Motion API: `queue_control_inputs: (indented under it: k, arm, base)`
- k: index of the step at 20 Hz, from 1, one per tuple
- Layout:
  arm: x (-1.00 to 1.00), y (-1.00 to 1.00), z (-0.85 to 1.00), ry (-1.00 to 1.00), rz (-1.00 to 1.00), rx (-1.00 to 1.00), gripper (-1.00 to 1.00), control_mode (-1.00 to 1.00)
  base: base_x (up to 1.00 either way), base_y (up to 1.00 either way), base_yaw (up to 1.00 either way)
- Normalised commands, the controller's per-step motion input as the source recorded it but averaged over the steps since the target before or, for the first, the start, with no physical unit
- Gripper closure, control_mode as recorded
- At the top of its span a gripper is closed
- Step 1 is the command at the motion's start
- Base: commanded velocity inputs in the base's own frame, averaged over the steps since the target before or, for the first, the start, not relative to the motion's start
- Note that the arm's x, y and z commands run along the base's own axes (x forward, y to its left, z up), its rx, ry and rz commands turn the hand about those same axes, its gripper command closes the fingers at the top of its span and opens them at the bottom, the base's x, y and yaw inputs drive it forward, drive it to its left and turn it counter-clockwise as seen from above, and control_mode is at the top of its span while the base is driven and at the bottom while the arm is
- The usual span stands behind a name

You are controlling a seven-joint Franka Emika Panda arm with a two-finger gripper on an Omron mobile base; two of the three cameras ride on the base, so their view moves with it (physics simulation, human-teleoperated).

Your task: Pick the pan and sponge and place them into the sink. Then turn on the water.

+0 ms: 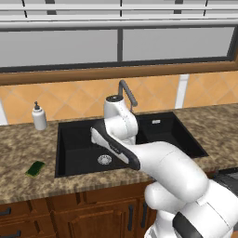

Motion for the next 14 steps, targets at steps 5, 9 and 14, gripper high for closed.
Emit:
queue_control_inputs:
  k: [5, 9, 14]
  arm:
    - [0.15, 0.04, -0.1, 0.01, -0.13, -0.03, 1.0, -1.0]
    - [0.25, 0.11, -0.22, 0.0, -0.18, -0.05, 1.0, -1.0]
    - [0.39, 0.19, -0.38, 0.0, -0.34, 0.0, 1.0, -1.0]
  base:
    - [0.0, 0.0, 0.0]
    - [0.0, 0.0, 0.0]
    - [0.0, 0.0, 0.0]
